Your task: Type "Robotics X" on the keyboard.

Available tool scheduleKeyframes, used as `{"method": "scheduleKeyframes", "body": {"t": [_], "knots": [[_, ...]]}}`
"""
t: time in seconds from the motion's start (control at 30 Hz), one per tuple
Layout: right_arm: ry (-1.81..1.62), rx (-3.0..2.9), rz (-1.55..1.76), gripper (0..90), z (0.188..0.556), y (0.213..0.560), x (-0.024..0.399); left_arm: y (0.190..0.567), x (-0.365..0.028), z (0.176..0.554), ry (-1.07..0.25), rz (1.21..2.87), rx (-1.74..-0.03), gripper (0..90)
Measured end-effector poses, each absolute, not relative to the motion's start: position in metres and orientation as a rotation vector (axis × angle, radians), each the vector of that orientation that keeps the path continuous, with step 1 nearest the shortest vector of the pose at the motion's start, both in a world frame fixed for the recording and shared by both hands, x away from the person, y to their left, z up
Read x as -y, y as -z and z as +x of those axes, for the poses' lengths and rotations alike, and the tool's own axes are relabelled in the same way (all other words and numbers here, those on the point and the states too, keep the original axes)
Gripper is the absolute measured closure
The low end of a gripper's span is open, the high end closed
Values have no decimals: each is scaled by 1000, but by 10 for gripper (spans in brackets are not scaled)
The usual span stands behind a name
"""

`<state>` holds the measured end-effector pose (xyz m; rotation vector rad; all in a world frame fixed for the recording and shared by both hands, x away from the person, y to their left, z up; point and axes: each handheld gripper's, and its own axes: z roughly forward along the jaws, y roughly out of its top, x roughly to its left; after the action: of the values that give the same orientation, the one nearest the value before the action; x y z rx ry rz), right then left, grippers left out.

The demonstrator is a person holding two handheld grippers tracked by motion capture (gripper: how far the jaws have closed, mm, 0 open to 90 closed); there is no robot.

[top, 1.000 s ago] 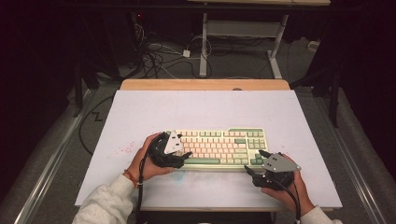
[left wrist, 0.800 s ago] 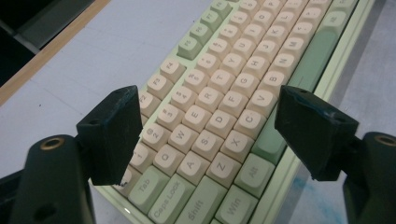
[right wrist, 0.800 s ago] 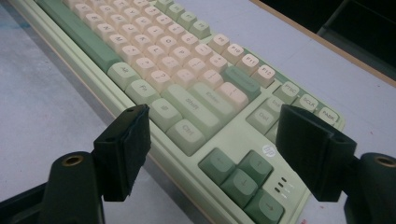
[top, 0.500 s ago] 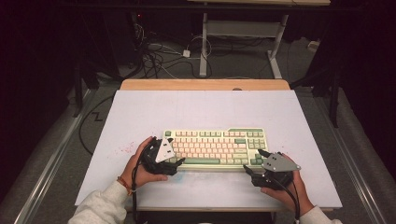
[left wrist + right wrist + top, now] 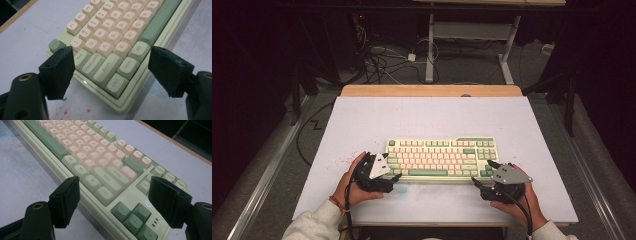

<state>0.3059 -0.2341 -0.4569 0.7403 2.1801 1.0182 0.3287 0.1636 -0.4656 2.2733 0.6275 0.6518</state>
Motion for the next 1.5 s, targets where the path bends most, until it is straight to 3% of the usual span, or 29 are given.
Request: {"method": "scheduleKeyframes", "body": {"t": [0.43, 0.97, 1.17, 1.27, 1.33, 1.43, 1.5], "knots": [[-1010, -2187, 752, 254, 308, 459, 234, 469, -181, 321, -644, 2271, -680, 204], [-1004, -2190, 755, 253, 309, 460, 234, 467, -186, 320, -588, 2252, -710, 285], [-999, -2195, 748, 253, 309, 460, 234, 464, -188, 322, -529, 2240, -703, 483], [-1000, -2195, 748, 253, 309, 460, 234, 461, -189, 323, -497, 2241, -704, 694], [-999, -2197, 749, 254, 309, 460, 234, 460, -190, 325, -477, 2243, -703, 778], [-998, -2197, 747, 253, 309, 460, 233, 458, -188, 327, -466, 2260, -697, 868], [-998, -2198, 746, 253, 309, 460, 233, 457, -186, 329, -464, 2275, -686, 876]]}}
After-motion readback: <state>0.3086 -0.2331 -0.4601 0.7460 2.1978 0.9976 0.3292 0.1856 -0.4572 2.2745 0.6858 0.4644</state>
